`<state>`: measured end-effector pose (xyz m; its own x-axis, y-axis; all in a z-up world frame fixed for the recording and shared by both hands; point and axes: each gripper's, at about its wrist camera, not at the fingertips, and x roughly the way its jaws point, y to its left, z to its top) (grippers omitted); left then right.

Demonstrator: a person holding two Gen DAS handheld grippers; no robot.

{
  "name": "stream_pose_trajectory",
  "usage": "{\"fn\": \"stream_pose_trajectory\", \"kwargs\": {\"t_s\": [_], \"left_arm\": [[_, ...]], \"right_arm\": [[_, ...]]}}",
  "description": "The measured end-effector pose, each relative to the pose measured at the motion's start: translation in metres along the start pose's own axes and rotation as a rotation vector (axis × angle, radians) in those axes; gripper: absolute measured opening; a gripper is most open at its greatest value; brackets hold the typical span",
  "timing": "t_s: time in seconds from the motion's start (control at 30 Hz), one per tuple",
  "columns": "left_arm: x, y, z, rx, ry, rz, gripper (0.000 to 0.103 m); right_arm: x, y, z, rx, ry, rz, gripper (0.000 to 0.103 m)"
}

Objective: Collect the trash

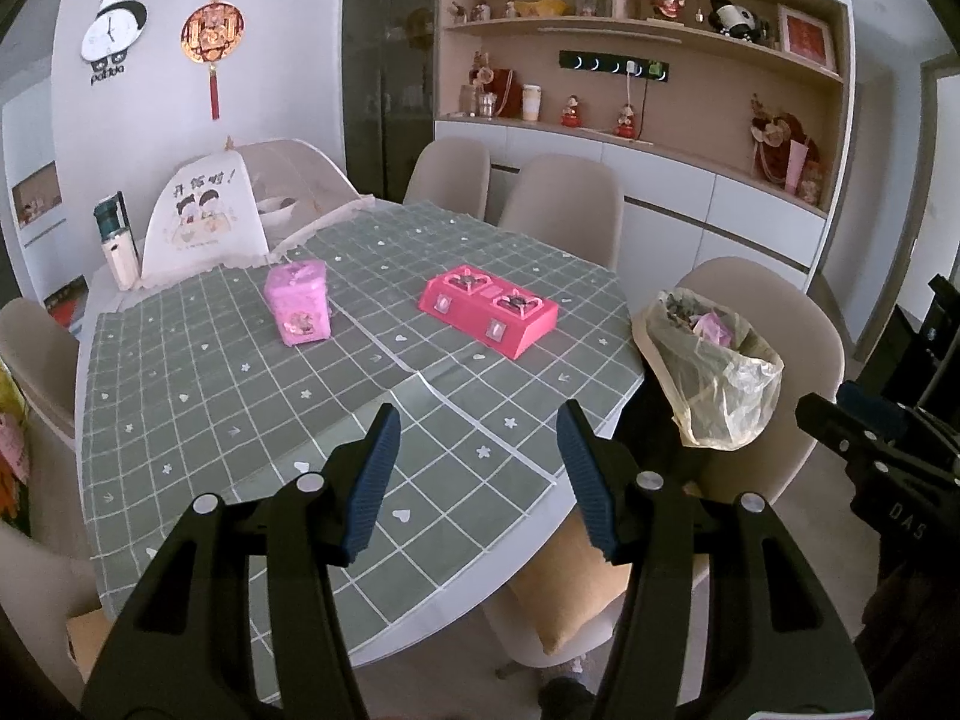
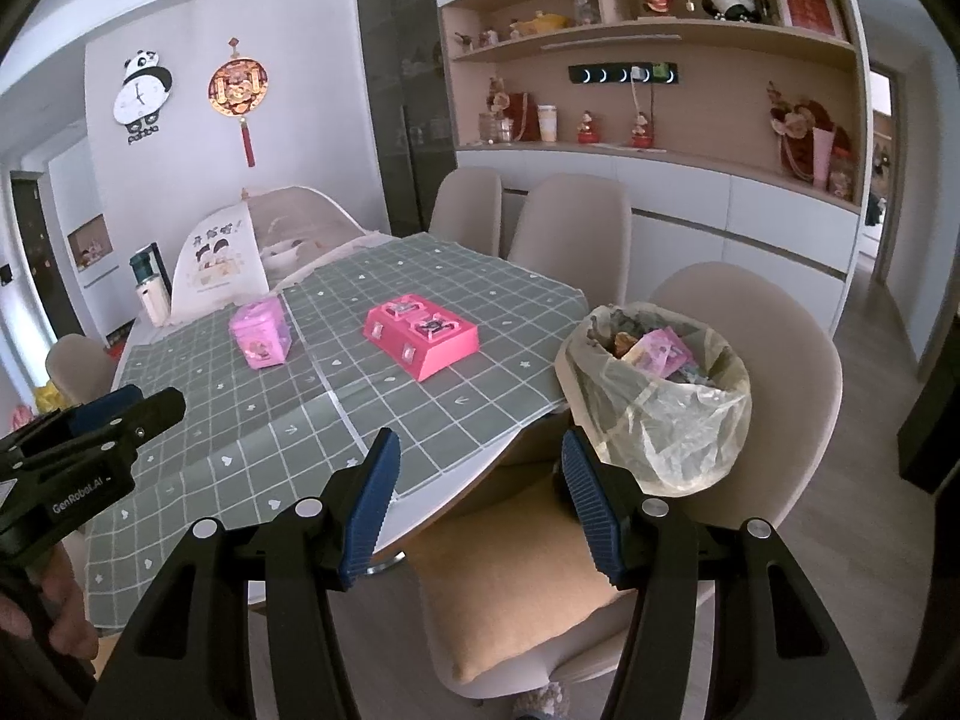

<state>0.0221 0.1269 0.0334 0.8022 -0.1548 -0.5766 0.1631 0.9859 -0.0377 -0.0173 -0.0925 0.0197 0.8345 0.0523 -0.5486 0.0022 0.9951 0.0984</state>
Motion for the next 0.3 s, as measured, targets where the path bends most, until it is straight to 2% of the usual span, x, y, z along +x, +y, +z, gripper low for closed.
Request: {"fn": "stream_pose_trajectory", "kwargs": {"t_s": [0.1, 0.2, 0.3], "left_arm": [[0.009, 0.006, 0.004, -0.029, 0.014, 0.0, 0.052], [0.031, 0.018, 0.006, -0.077, 0.064, -0.001, 0.052], [0.067, 0.042, 0.005, -0.118, 0.115, 0.059, 0.053]], "right_arm": [[0.005, 0.001, 0.004, -0.01, 0.01, -0.005, 0.053], [0.019, 0.002, 0.012, -0.033, 0.031, -0.004, 0.053], [0.051, 0.007, 0.024, -0.092, 0.071, 0.01, 0.053]]}}
